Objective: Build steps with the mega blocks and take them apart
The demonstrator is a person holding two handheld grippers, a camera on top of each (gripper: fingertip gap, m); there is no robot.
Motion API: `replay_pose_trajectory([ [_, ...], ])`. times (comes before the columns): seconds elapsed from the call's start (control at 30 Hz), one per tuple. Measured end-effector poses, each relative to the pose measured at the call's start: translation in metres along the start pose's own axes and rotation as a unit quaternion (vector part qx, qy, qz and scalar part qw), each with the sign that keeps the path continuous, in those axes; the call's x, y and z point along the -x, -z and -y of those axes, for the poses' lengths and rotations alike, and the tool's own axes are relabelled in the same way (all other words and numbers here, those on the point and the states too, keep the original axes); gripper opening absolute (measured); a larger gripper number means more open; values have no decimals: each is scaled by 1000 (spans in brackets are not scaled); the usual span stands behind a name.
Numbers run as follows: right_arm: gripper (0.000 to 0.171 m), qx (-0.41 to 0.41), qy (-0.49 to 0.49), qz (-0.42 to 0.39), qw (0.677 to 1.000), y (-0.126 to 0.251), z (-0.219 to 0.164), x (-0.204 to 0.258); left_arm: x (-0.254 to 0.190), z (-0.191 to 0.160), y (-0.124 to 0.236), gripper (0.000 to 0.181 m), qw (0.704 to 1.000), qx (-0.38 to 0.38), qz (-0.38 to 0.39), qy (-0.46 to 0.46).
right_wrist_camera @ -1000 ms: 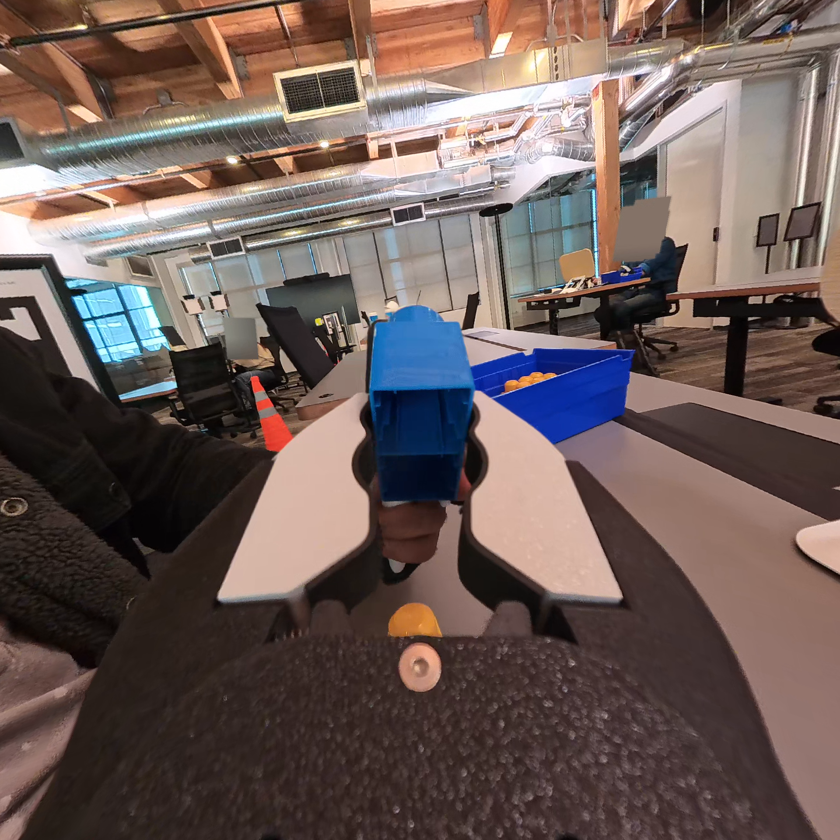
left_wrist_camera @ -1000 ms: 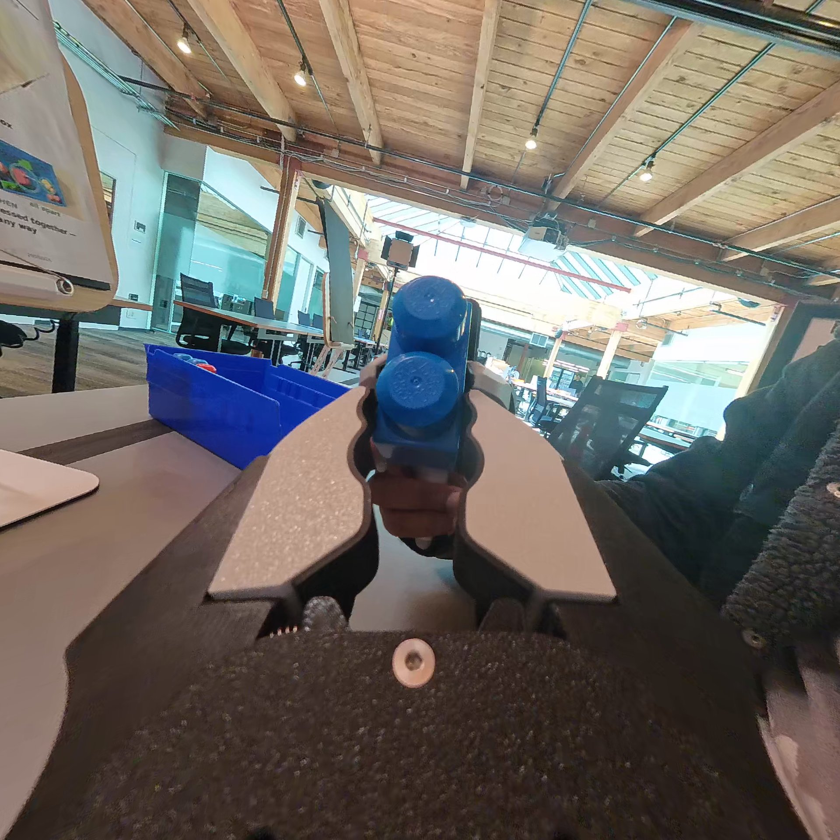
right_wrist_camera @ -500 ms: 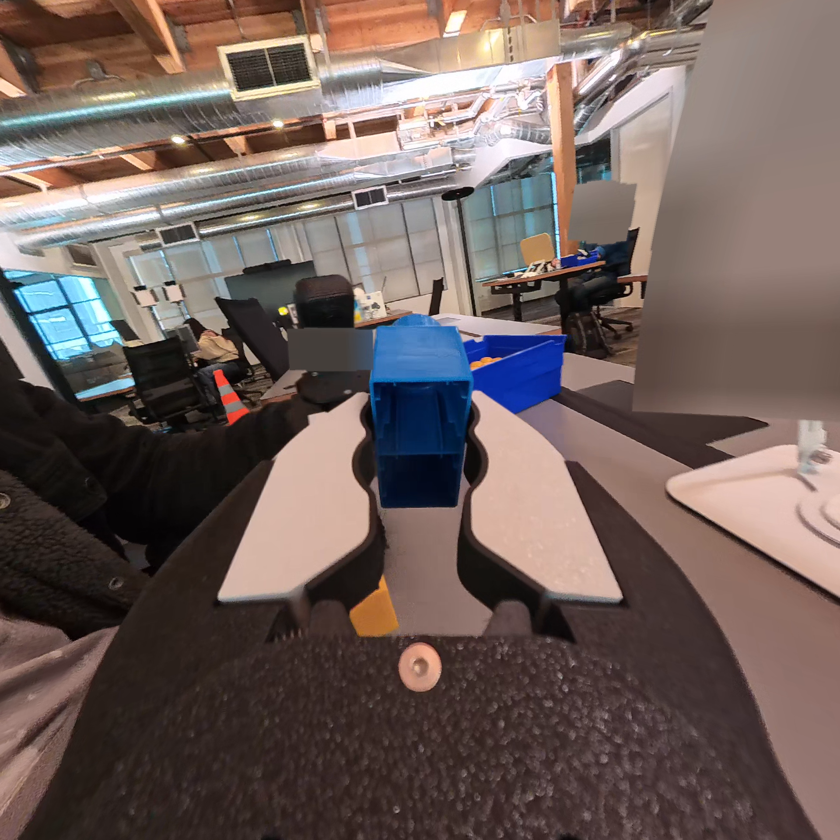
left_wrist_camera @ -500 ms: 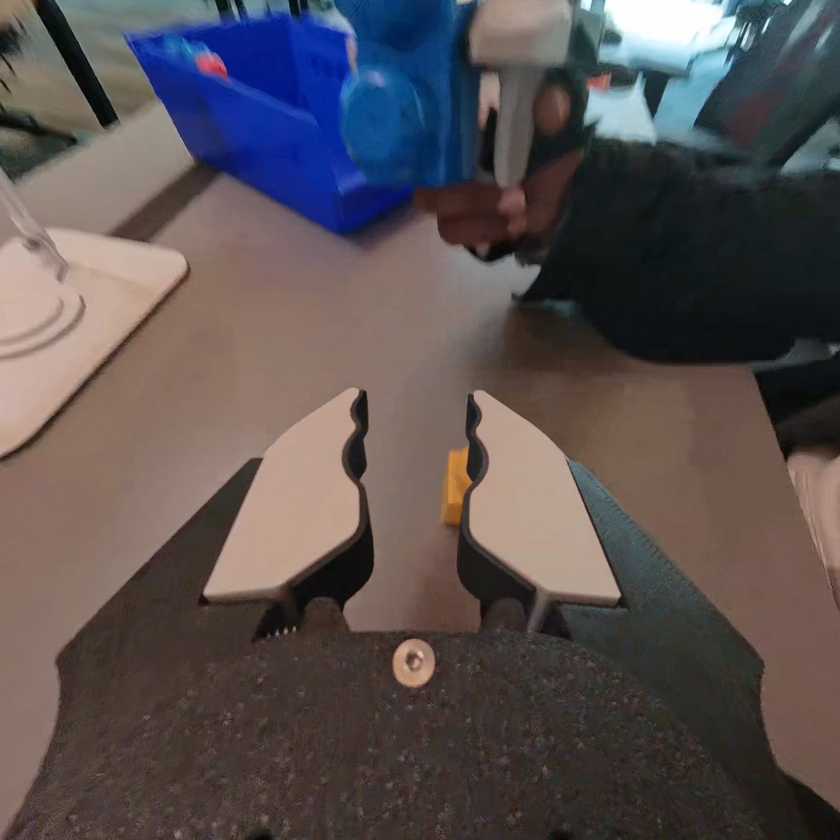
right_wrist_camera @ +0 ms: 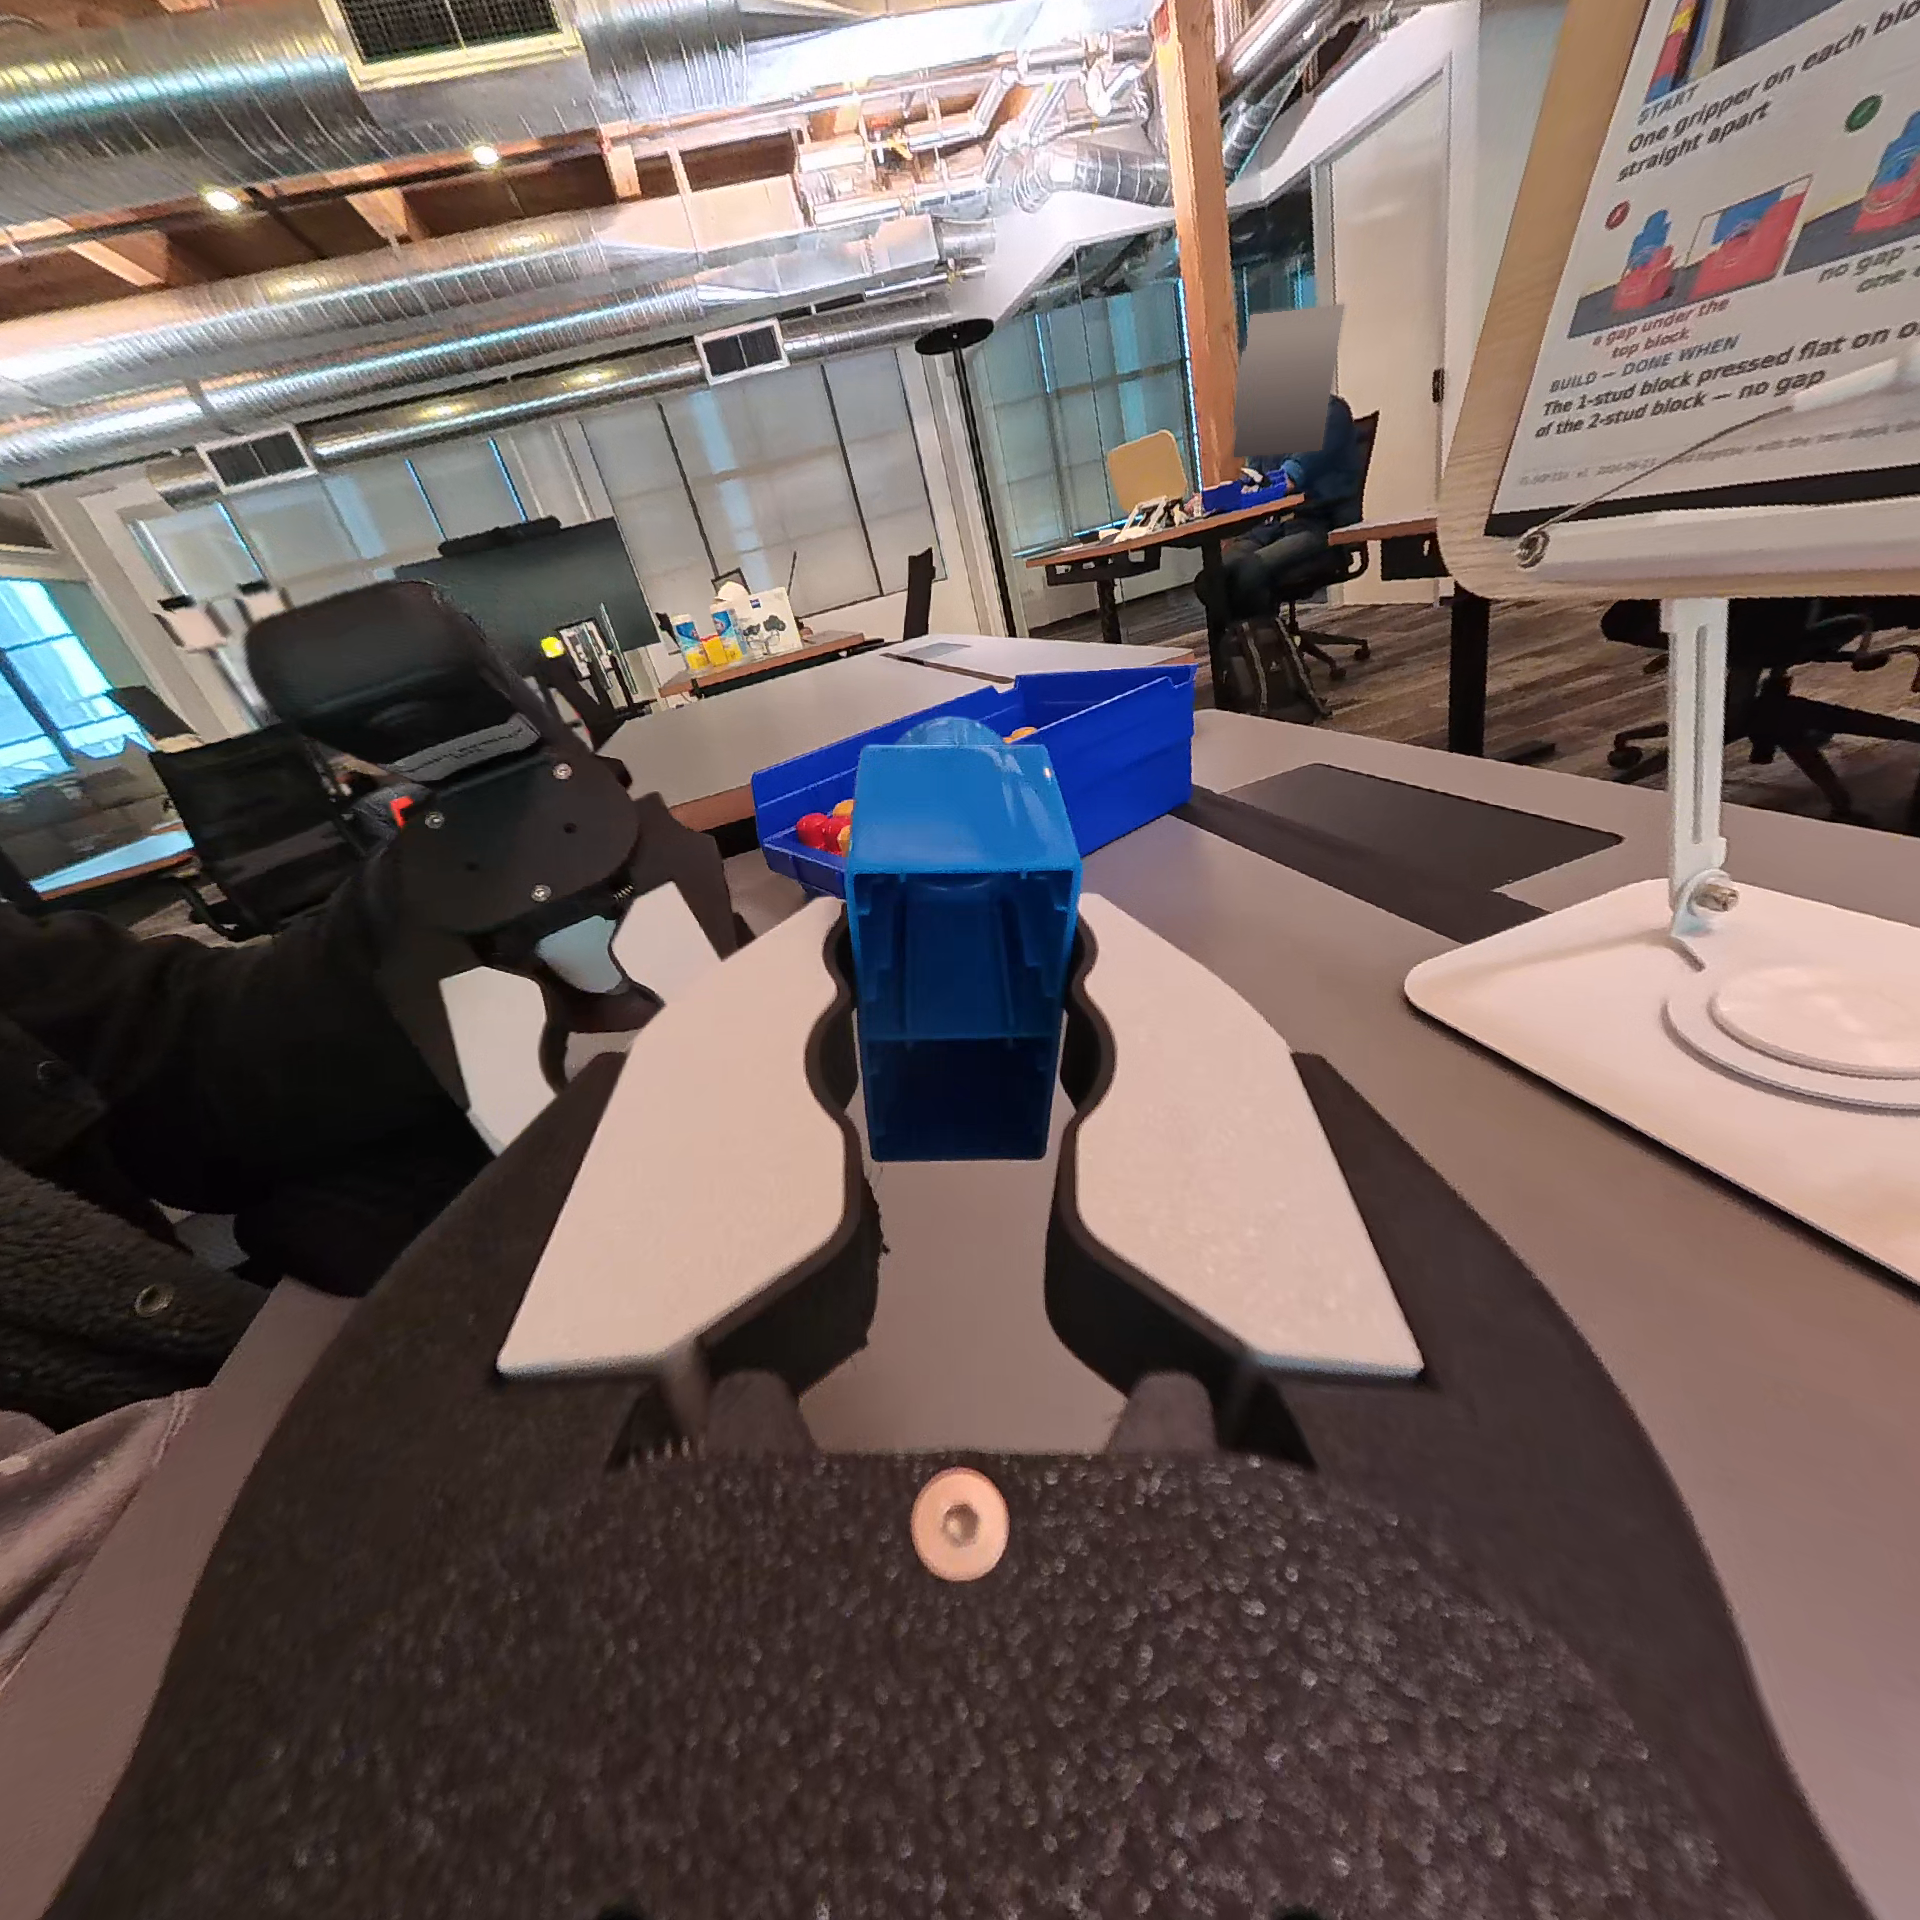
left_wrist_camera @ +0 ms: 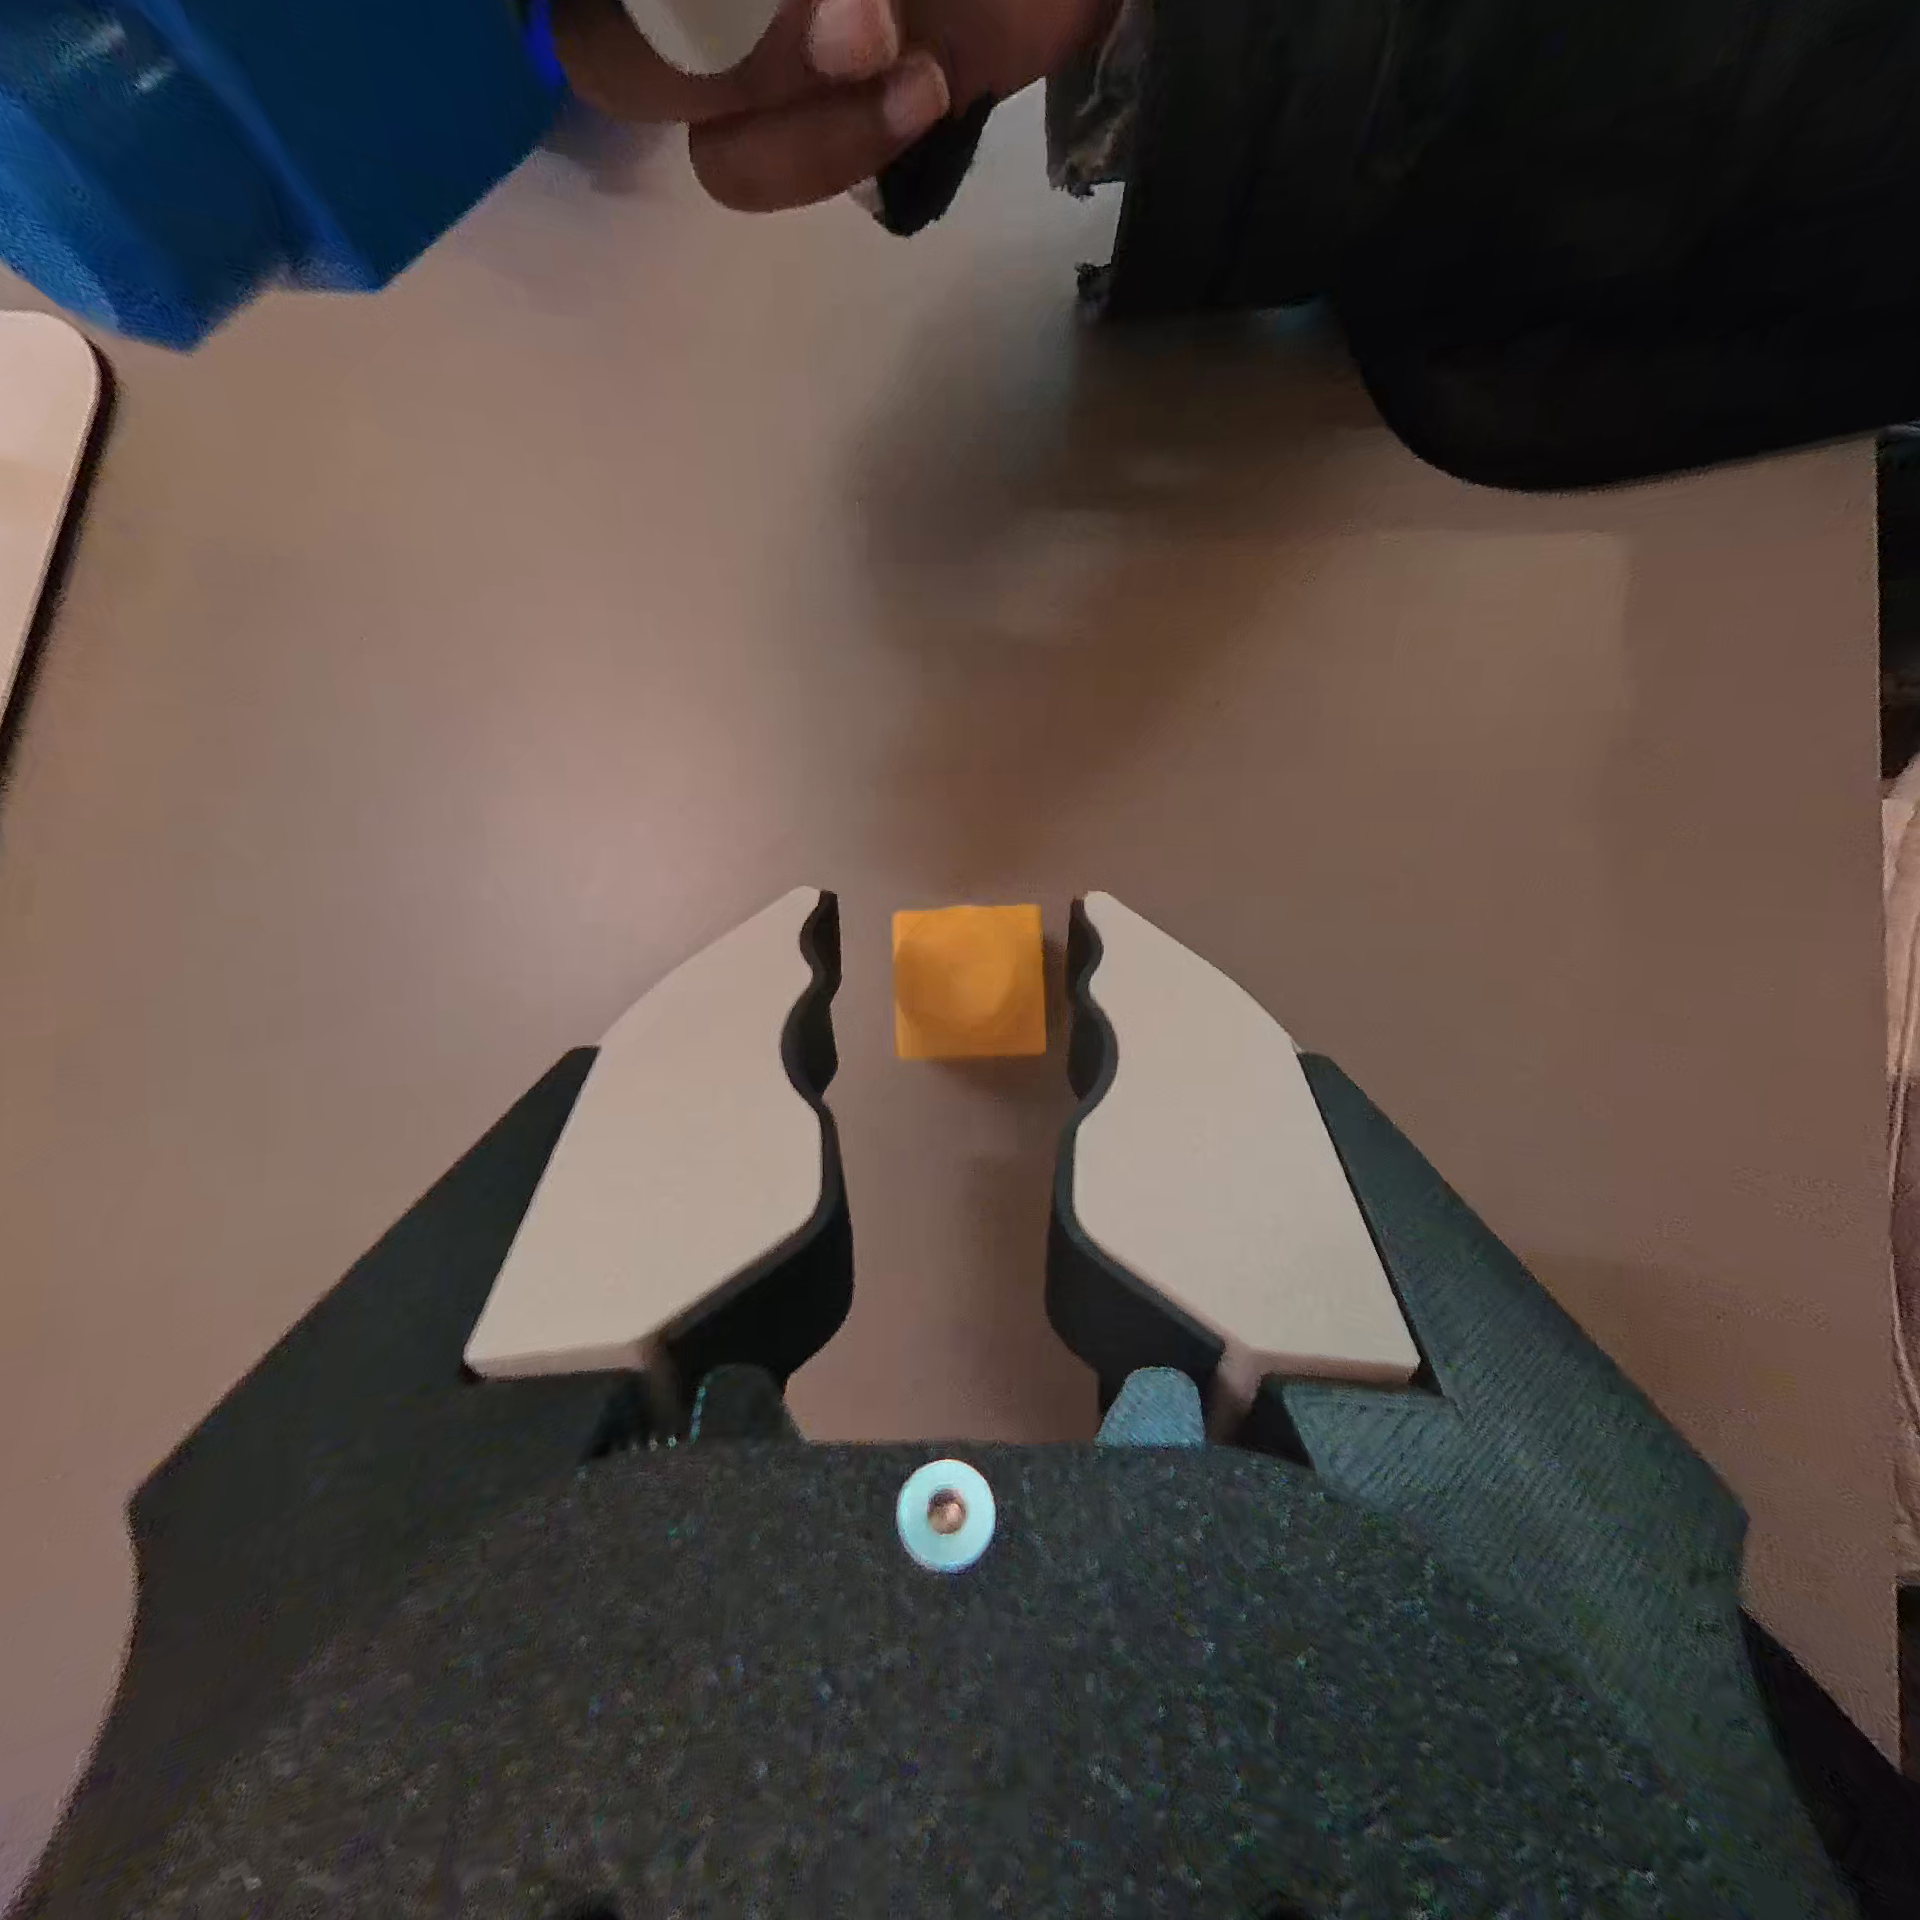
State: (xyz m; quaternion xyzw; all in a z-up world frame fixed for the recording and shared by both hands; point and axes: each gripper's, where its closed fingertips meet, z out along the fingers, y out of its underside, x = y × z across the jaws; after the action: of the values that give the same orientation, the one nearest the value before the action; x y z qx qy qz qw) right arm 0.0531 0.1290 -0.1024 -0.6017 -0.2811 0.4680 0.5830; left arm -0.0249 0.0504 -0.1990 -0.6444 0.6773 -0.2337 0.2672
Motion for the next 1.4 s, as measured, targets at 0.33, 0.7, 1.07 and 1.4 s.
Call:
replay_pose_trajectory([
  [0.33,36,12,0,-1,1000,-3,-5,0,-2,-16,-10,42,998,64,8,7],
  [0.7,36,22,5,-2,1000,-4,-8,0,-1,-24,-30,37,995,95,22,0],
  [1.07,36,12,8,1,1000,-3,-5,2,28,42,35,37,986,-156,54,39],
  [1.4,36,-16,13,30,999,0,3,12,42,79,111,37,881,-464,-10,87],
])
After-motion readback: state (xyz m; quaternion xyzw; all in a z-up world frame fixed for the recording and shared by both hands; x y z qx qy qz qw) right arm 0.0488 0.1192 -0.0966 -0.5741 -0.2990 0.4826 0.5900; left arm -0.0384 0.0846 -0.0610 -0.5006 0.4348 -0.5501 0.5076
